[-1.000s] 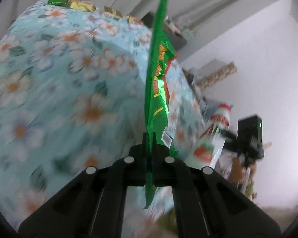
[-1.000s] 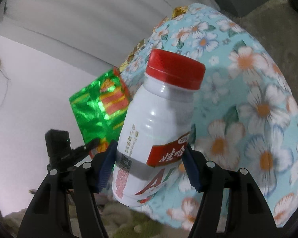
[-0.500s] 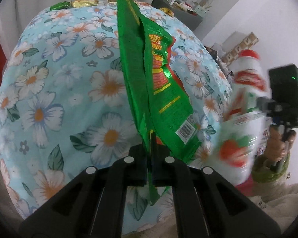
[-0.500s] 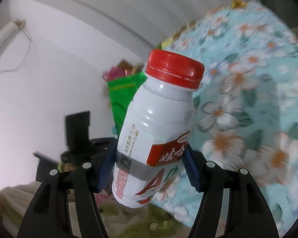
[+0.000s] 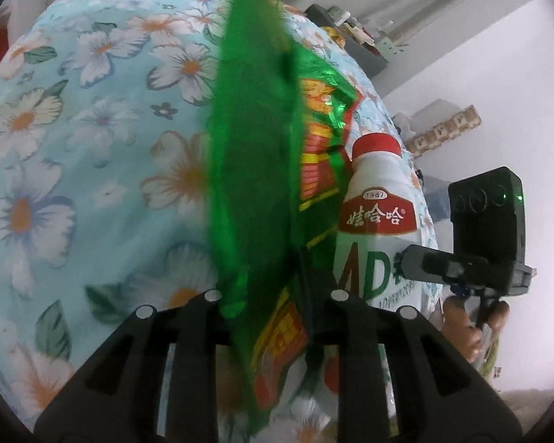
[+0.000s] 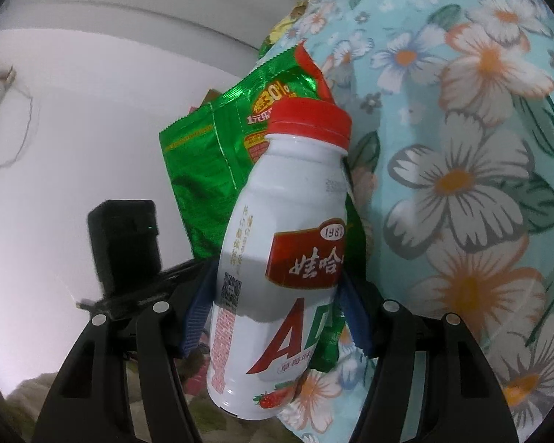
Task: Collect trash
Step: 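Grasp the green snack bag edge with the left tool while the right tool holds the bottle, then carry the green bag and white bottle over the blue wastebasket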
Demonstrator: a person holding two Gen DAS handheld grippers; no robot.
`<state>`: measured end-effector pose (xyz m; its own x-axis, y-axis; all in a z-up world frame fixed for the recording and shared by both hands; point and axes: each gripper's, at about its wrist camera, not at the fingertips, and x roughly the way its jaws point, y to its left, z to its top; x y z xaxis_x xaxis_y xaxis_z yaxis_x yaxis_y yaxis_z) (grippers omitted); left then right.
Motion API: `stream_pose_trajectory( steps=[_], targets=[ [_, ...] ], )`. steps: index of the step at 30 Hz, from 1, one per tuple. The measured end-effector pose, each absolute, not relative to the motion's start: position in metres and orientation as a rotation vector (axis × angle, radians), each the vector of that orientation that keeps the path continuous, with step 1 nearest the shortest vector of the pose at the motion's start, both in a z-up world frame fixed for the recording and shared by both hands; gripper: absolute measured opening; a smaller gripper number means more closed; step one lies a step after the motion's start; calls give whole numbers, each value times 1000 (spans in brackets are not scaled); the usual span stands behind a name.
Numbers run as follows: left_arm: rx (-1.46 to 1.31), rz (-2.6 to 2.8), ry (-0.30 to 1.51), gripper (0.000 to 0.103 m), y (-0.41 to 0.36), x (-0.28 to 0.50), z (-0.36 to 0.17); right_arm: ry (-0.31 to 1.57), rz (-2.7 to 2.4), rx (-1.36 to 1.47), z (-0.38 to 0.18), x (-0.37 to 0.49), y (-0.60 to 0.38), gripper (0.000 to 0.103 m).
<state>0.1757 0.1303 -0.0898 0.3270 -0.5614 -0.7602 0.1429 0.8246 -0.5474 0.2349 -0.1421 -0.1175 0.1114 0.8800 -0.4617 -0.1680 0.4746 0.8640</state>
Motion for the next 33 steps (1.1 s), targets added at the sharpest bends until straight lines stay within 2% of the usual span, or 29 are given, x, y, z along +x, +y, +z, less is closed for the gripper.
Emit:
stream_pose_trajectory(
  steps=[9,22,33],
  targets=[
    [-504,-508,1124,8,128,161,-96,1213,826,907,-129,218,-162,63],
    [-361,-449,1035,3,114,147,-73,1187,744,1029,-139,197,-177,62],
    [-282,-448,966,0,96,134,-47,1101,696,1062,-127,160,-234,61]
  ],
)
